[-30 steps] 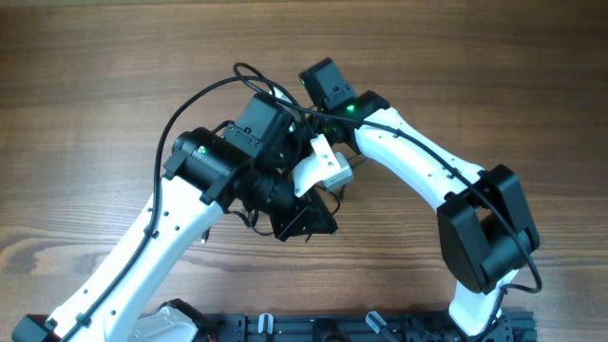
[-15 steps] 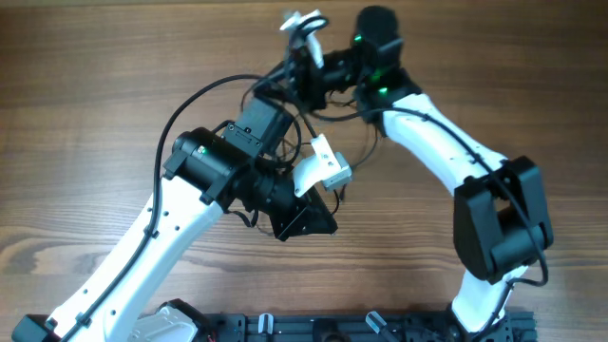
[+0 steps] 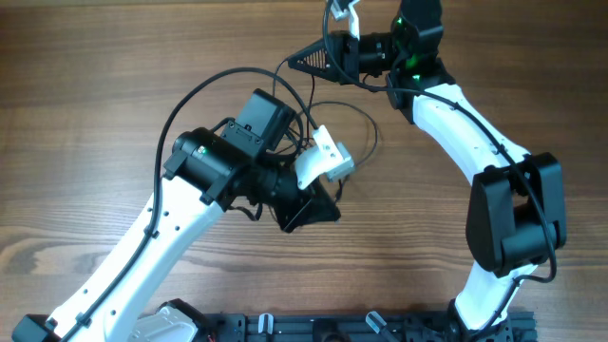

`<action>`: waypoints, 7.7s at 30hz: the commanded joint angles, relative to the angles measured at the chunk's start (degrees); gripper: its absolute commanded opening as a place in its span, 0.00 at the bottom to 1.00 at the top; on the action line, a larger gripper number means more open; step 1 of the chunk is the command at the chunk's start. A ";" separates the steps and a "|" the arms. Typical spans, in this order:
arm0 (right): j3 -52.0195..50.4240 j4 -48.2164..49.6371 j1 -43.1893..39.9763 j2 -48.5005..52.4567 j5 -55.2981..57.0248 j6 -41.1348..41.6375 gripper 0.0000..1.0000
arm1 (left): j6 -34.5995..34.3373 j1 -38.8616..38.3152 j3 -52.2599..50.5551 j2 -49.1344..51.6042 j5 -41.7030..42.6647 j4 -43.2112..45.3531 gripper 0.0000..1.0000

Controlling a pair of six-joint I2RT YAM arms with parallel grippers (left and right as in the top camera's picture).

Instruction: Untangle cables

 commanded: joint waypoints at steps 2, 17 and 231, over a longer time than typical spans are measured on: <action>0.57 -2.47 1.03 0.17 -10.05 -0.48 0.04 | -11.93 -0.31 0.24 0.17 -10.36 6.64 0.04; 0.57 -2.01 1.97 0.17 8.20 3.26 0.04 | -23.91 -2.19 -1.84 11.34 -20.11 11.61 0.04; 14.86 -13.14 14.12 -23.63 106.53 -89.64 0.04 | -43.67 23.39 -1.92 14.49 -34.29 11.39 1.00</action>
